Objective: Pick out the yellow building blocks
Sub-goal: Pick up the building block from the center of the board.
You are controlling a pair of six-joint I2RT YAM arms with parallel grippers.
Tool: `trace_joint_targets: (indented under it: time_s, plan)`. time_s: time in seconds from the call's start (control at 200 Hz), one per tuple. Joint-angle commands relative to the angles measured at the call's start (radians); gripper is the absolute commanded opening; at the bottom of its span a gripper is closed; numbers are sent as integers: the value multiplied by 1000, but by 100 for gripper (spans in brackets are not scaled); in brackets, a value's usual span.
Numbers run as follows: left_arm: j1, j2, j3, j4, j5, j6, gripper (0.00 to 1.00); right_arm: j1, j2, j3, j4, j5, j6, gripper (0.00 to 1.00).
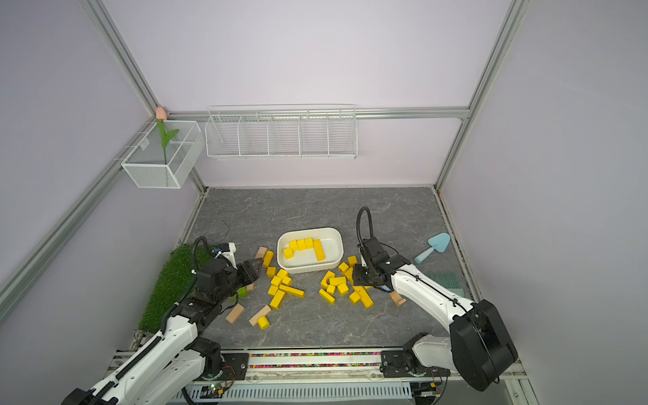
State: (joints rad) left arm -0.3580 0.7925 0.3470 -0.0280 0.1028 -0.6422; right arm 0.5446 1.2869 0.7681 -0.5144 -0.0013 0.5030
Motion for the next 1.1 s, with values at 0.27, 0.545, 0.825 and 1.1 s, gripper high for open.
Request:
trace_joint_targets:
  time_s: [0.27, 0.545, 0.825, 1.1]
  plan:
    - [9, -4, 30, -3, -14, -19, 57, -6, -20, -62, -7, -38, 62, 52]
    - [11, 11, 30, 5, -12, -22, 57, -7, 13, -71, -6, -73, 71, 52]
    - [13, 10, 36, -3, -12, -17, 57, 0, 18, -79, -3, -103, 75, 52]
    - [16, -10, 33, -13, -5, -24, 57, 65, 8, -113, 31, -122, 102, 52]
